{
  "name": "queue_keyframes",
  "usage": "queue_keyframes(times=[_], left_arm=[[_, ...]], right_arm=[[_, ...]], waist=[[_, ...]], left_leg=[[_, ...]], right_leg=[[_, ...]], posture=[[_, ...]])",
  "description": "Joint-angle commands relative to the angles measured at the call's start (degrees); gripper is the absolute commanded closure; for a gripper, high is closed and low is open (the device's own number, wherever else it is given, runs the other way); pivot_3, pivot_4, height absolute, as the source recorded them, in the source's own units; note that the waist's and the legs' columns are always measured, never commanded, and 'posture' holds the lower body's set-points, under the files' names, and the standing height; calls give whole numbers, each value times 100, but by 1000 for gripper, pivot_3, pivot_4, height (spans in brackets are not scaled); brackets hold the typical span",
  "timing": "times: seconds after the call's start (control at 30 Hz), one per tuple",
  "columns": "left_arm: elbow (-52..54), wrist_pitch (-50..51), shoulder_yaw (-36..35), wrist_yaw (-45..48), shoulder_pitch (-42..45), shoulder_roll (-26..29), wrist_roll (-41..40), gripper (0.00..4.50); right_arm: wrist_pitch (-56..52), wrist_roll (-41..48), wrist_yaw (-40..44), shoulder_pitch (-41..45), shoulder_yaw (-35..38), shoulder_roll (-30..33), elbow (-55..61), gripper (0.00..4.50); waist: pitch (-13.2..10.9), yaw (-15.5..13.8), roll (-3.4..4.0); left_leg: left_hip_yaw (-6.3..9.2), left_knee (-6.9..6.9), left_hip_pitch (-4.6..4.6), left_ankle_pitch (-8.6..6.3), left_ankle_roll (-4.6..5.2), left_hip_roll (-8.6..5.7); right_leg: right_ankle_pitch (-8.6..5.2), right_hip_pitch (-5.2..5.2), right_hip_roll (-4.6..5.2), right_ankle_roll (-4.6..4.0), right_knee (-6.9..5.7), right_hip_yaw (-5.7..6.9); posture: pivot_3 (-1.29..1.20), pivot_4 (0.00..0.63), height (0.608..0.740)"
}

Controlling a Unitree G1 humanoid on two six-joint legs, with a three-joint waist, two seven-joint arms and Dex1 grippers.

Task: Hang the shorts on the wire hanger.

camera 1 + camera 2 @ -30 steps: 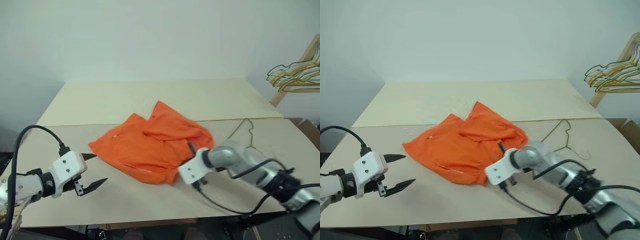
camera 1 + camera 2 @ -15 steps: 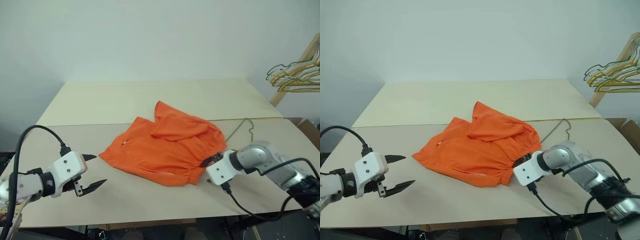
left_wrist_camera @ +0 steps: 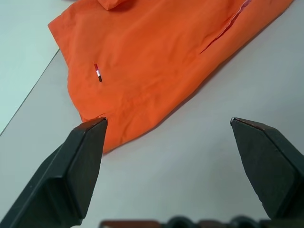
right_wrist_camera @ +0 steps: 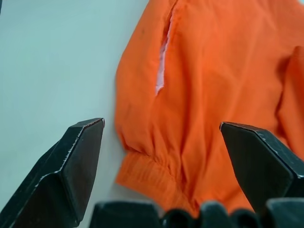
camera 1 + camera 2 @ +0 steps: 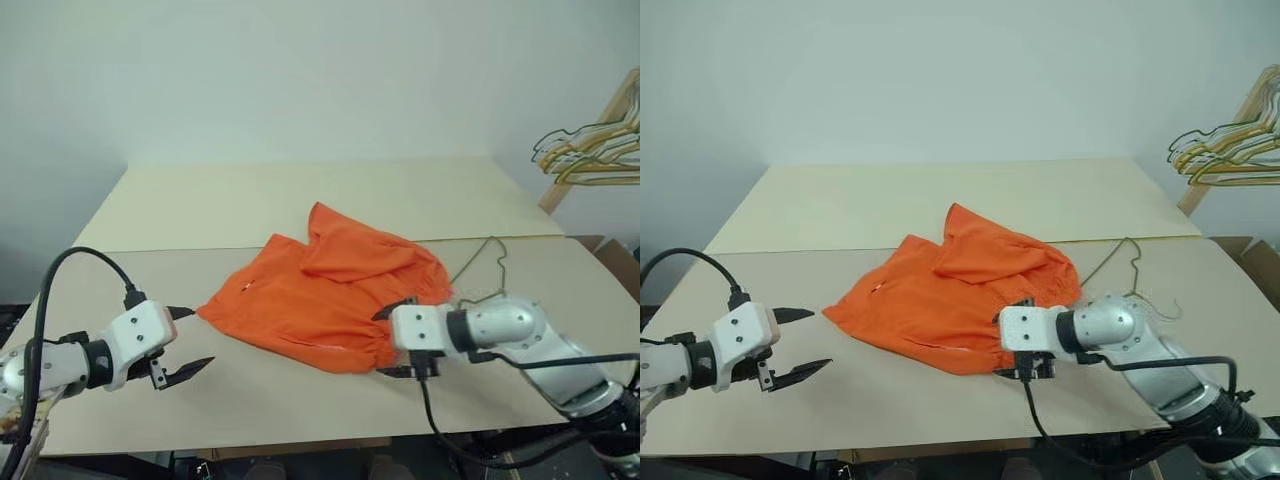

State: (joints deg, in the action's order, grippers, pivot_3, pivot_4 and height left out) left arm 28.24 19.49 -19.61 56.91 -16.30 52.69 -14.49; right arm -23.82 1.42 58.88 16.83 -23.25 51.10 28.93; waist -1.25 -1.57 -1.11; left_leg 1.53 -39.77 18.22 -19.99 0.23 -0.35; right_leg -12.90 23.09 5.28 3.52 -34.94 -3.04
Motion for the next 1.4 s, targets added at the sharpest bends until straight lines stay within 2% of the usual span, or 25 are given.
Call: queue_keyframes(times=[0.03,0.1,0.2,0.37,0.4,0.57,0.6,0.9,1.13,1.4], left_arm=[[-39,-160,56,-8,183,76,47,0],[-89,-201,116,-21,222,65,80,0],[-171,-255,202,-45,315,27,117,0],[-265,-340,271,-97,372,-24,142,0],[-279,-358,277,-100,367,-26,149,0],[-627,-572,378,-92,455,-98,166,0],[-793,-713,442,-45,486,-53,252,0],[-2713,-1942,1234,1043,1621,41,295,0],[-3953,-2755,2037,1760,2571,-94,560,0],[-5065,-3422,2646,1610,3347,-500,1165,0]], right_arm=[[-26,-615,-204,-50,-275,-27,124,11],[-146,-824,-263,-67,-390,-86,75,11],[-144,-1126,-266,-89,-561,-132,-52,567],[-65,-1499,-206,-132,-719,-133,-144,2399],[-48,-1588,-209,-136,-754,-120,-171,2621],[38,-1770,-126,-169,-739,-109,-270,4355],[149,-1776,-78,-182,-713,-53,-283,4471],[1792,-1417,387,-458,-231,668,-591,4471],[1779,-1452,331,-613,-41,551,-562,4471],[1538,-1570,252,-729,58,335,-395,4471]], waist=[[0,6,0],[0,24,0],[0,57,0],[1,90,0],[1,93,0],[2,89,-2],[3,88,-3],[5,24,-5],[9,87,-5],[12,117,-5]], left_leg=[[0,0,0,0,-1,0],[-1,0,-1,1,-1,1],[-1,0,-1,1,-1,0],[-1,0,-1,1,-1,0],[-1,0,-1,1,-1,0],[0,0,-4,1,-1,1],[0,0,-6,1,-1,1],[1,-2,-5,1,-1,-1],[1,-4,-4,1,-1,-2],[0,-10,-4,1,0,-2]], right_leg=[[0,-1,0,0,0,0],[0,-1,-2,0,-2,0],[0,0,-2,-1,-1,0],[0,0,-2,-1,-1,0],[0,0,-2,-1,-1,0],[0,-4,-3,-1,-2,0],[0,-5,-3,-1,-2,0],[0,-8,-1,-1,2,11],[0,-8,-2,-1,-2,10],[1,-9,-4,-2,-6,10]], posture=[[42,0,740],[35,0,740],[36,0,740],[35,0,740],[36,0,740],[51,0,740],[56,0,740],[57,0,740],[23,0,740],[-8,0,740]])
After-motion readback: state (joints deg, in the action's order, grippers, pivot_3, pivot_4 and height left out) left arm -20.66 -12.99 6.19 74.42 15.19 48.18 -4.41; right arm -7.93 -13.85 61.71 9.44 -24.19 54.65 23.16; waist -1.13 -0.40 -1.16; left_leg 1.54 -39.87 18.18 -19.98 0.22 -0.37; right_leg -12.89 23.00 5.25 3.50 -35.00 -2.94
